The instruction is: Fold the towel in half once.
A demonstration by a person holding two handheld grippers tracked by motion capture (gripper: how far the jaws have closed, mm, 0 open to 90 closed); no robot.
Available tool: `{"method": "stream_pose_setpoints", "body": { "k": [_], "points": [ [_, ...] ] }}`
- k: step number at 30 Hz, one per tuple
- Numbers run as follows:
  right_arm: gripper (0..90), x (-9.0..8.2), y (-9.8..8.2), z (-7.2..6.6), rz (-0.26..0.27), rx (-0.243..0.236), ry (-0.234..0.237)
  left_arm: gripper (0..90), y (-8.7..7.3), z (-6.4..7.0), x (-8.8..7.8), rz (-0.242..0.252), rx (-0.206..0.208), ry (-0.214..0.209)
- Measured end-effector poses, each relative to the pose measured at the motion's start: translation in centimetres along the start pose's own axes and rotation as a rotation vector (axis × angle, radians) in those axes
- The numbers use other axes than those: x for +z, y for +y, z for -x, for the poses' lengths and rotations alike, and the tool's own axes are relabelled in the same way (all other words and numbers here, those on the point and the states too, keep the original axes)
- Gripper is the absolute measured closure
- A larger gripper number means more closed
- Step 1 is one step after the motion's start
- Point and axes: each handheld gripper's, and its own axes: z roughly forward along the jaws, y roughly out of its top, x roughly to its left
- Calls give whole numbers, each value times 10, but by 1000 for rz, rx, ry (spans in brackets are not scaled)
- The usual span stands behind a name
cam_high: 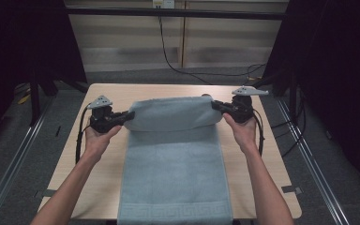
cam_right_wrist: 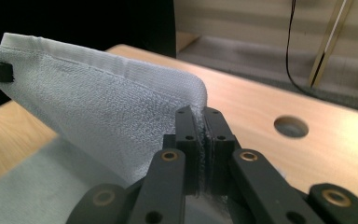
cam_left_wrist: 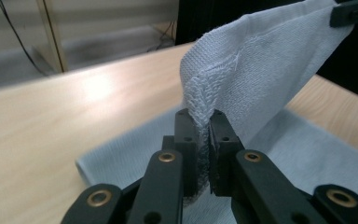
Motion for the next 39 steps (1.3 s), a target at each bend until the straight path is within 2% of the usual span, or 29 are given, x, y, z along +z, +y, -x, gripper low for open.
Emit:
{"method": "stream_pose_setpoints", "body": {
  "k": [1,2,3,4,5,7,11,13,14,15,16,17,19,22,23,24,25,27,29,30,31,32,33,34,35,36,37,38,39],
  "points": [
    [867,0,0,0,0,0,0,845,0,0,0,0,0,0],
    [867,-12,10,-5,36,-6,8,845,10,5,-10,27,14,-12],
    [867,-17,14,-7,52,-12,15,845,10,5,-10,27,14,-12],
    [867,-23,19,-10,63,-17,20,845,18,10,-20,52,21,-22],
    [867,-23,19,-10,63,-17,20,845,18,10,-20,52,21,-22],
    [867,-40,30,-18,98,-41,29,845,23,14,-29,79,20,-33],
    [867,-66,42,-34,140,-81,40,845,34,34,-55,121,61,-57],
    [867,-79,45,-41,154,-102,46,845,35,41,-65,137,71,-81],
    [867,-79,45,-41,154,-102,46,845,35,41,-65,137,71,-81],
    [867,-91,45,-49,166,-115,58,845,33,47,-76,142,55,-107],
    [867,-96,43,-53,167,-123,61,845,33,47,-76,142,55,-107],
    [867,-101,39,-57,165,-125,69,845,26,55,-84,128,73,-121],
    [867,-106,35,-62,157,-135,76,845,20,58,-88,113,82,-128],
    [866,-116,13,-75,124,-154,103,844,-7,66,-91,76,61,-143],
    [866,-118,-6,-81,98,-149,117,844,-14,67,-91,65,55,-148],
    [866,-119,-21,-84,75,-138,130,844,-28,69,-88,38,48,-154],
    [865,-118,-35,-86,51,-131,136,844,-51,72,-81,-23,36,-165],
    [864,-117,-63,-91,-6,-122,138,842,-72,76,-75,-79,42,-170],
    [863,-118,-88,-93,-44,-97,147,840,-91,78,-72,-118,19,-194],
    [861,-119,-99,-94,-53,-82,153,838,-99,80,-72,-133,17,-206],
    [856,-120,-110,-95,-59,-63,166,831,-99,80,-72,-133,17,-206],
    [856,-120,-110,-95,-59,-63,166,831,-106,81,-73,-147,13,-217],
    [841,-122,-129,-100,-94,-53,193,822,-121,86,-75,-175,1,-239],
    [834,-123,-138,-103,-120,-57,191,816,-126,88,-75,-189,-2,-249],
    [824,-125,-144,-105,-136,-56,195,804,-133,92,-77,-211,3,-268],
    [804,-130,-151,-108,-154,-51,212,796,-133,92,-77,-211,3,-268],
    [804,-130,-151,-108,-154,-51,212,796,-138,96,-79,-228,14,-275],
    [779,-141,-160,-113,-162,-60,219,788,-142,101,-81,-240,22,-289],
    [769,-147,-163,-115,-159,-50,234,771,-145,104,-84,-251,28,-301]
  ]
}}
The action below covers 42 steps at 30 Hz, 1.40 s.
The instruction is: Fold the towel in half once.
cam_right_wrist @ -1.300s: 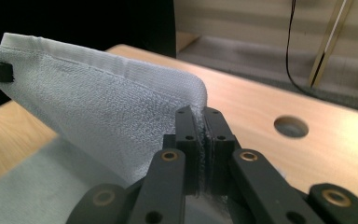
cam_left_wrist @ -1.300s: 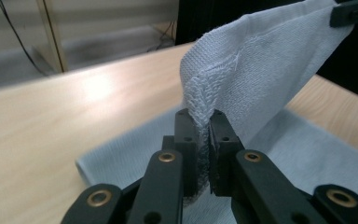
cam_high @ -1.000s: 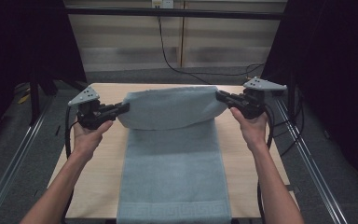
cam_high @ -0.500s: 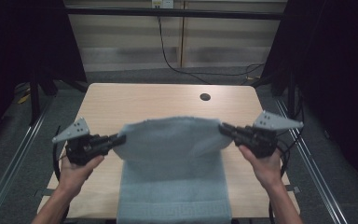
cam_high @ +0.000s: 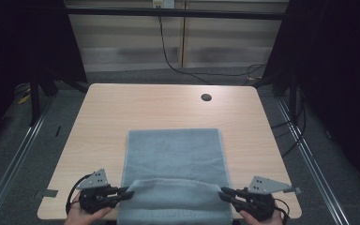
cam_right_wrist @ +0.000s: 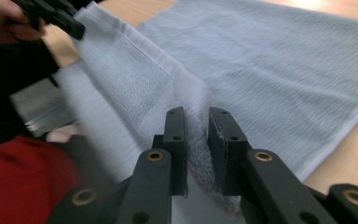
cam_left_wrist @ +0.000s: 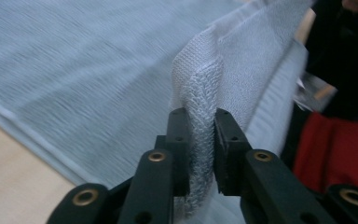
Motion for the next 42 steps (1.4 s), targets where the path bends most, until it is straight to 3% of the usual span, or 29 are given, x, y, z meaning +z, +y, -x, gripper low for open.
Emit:
{"method": "stream_pose_setpoints", "body": {
  "k": [2,4,5,10,14,15,16,18,21,22,23,24,26,27,28,30,31,33,37,42],
  "points": [
    [732,-6,-8,-5,-1,13,16,733,-8,10,-4,5,2,-36],
    [721,-8,-13,-8,-9,13,23,708,-9,13,-7,11,10,-37],
    [688,-12,-18,-11,-1,19,36,675,-9,18,-14,49,19,-61],
    [657,-12,-13,0,20,36,11,573,-1,11,-21,93,6,-27],
    [652,-1,-5,16,0,28,-21,557,15,-13,-10,91,-7,8],
    [655,13,0,31,-23,31,-29,556,25,-31,-1,85,-21,22],
    [655,13,0,31,-23,31,-29,556,25,-31,-1,85,-21,22],
    [651,37,11,54,-51,28,-47,549,35,-49,12,71,-41,38],
    [640,52,20,67,-65,31,-56,548,49,-72,31,47,-71,83],
    [630,69,30,81,-81,30,-75,539,52,-80,39,25,-78,93],
    [630,69,30,81,-81,30,-75,539,55,-86,45,3,-67,133],
    [628,84,38,91,-99,28,-92,557,54,-100,57,7,-105,151],
    [629,98,41,97,-117,12,-107,562,49,-106,67,-40,-99,200],
    [626,105,41,99,-134,1,-121,568,49,-106,67,-40,-99,200],
    [624,110,40,100,-153,10,-115,579,45,-108,70,-47,-72,208],
    [621,115,37,100,-171,15,-113,579,45,-106,69,-52,-70,210],
    [612,117,33,96,-193,-6,-123,578,43,-102,68,-58,-55,210],
    [614,113,32,91,-214,3,-112,578,38,-98,66,-52,-40,200],
    [618,101,22,81,-211,0,-97,592,34,-92,63,-53,-50,173],
    [613,93,15,74,-200,9,-91,592,26,-76,59,-56,-33,167]
  ]
}}
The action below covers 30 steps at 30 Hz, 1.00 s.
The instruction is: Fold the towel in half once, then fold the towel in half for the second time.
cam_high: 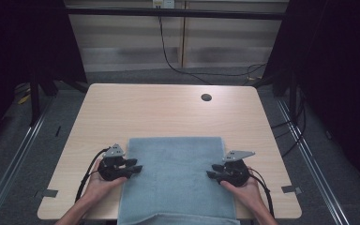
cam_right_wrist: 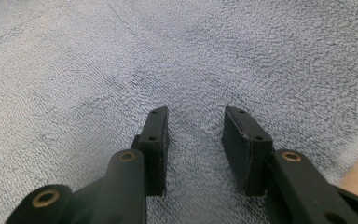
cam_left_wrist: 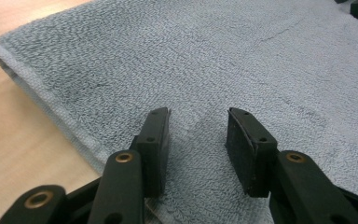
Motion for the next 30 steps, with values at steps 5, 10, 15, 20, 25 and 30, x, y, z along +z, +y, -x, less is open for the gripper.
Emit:
{"method": "stream_pose_setpoints", "body": {
  "k": [5,10,15,20,25,30],
  "points": [
    [615,-8,-10,-10,-1,-2,25,592,-6,6,-5,5,-11,-18],
    [615,-16,-18,-20,-9,0,32,592,-10,16,-10,-14,-24,-32],
    [593,-27,-29,-33,-16,-12,56,591,-16,36,-17,-42,11,-9],
    [466,-29,-19,-21,43,31,26,580,-5,32,-18,-27,8,-14],
    [425,-29,1,4,92,51,-45,539,21,13,-14,23,17,13],
    [416,-19,22,33,93,71,-95,512,39,-10,-7,57,-31,19]
  ]
}}
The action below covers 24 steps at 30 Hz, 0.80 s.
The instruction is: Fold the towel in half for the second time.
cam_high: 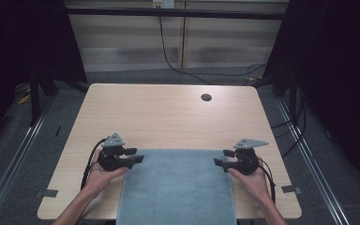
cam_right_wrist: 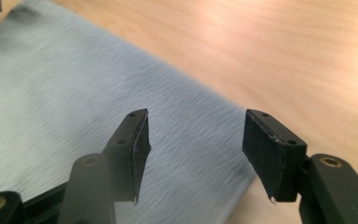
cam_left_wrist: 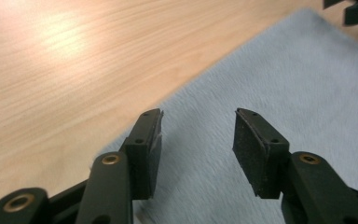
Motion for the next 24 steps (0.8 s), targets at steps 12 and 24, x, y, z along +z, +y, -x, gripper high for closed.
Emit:
{"method": "stream_pose_setpoints", "body": {
  "k": [12,24],
  "points": [
    [467,26,18,47,-1,44,-48,484,8,-51,10,-5,-71,55],
    [494,29,4,43,-59,33,23,391,-10,-54,15,-76,-39,18]
  ]
}}
